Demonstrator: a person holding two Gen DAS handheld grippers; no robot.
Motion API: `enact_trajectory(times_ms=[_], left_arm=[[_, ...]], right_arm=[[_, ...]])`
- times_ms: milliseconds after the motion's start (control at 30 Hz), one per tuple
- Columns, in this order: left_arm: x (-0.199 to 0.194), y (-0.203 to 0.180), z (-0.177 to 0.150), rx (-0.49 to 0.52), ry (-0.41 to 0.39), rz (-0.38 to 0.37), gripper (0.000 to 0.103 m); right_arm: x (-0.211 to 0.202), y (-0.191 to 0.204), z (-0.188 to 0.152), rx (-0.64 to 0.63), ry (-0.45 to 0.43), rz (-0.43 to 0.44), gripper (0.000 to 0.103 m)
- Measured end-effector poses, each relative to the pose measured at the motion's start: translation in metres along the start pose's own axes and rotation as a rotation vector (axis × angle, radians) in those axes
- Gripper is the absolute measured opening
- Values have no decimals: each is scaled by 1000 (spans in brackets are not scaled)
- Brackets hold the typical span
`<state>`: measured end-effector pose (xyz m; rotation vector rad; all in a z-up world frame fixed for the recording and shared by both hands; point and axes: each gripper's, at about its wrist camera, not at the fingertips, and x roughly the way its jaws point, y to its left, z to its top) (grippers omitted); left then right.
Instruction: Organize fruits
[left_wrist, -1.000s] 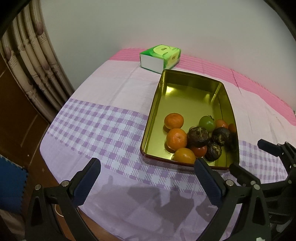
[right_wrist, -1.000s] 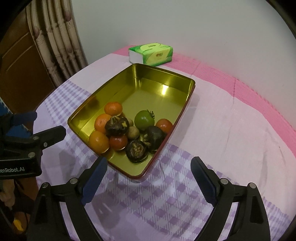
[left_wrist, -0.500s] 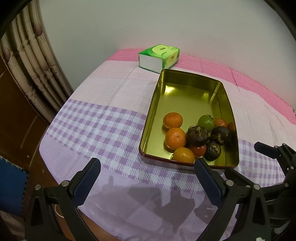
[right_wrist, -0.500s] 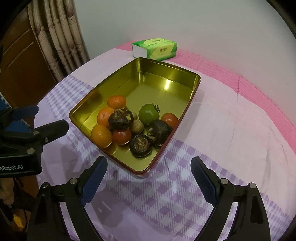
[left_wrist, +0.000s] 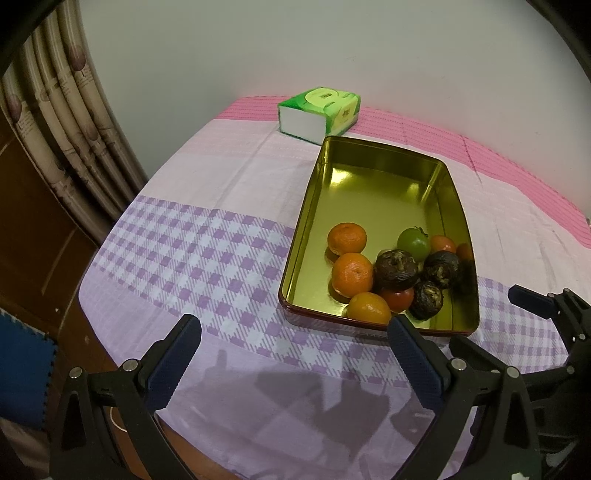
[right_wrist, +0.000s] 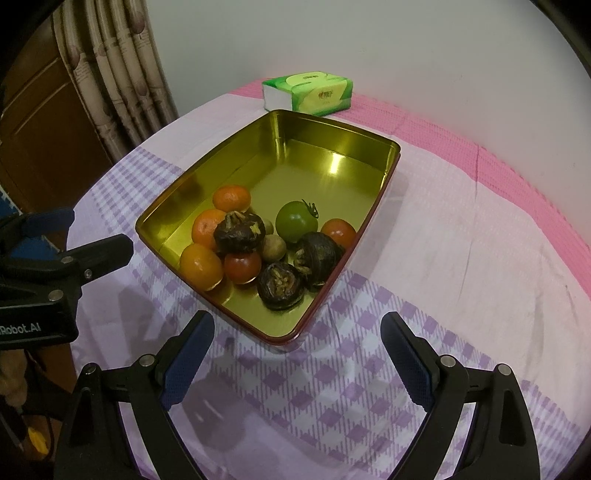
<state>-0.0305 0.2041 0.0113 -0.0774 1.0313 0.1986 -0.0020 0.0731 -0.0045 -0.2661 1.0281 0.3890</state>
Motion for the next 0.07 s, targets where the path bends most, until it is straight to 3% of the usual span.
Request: enact_trajectory(times_ms=[67], left_arm=[[1,0,1,-4,2,-5,100]], right_arm=[[1,-1,0,4,-1,3,91]])
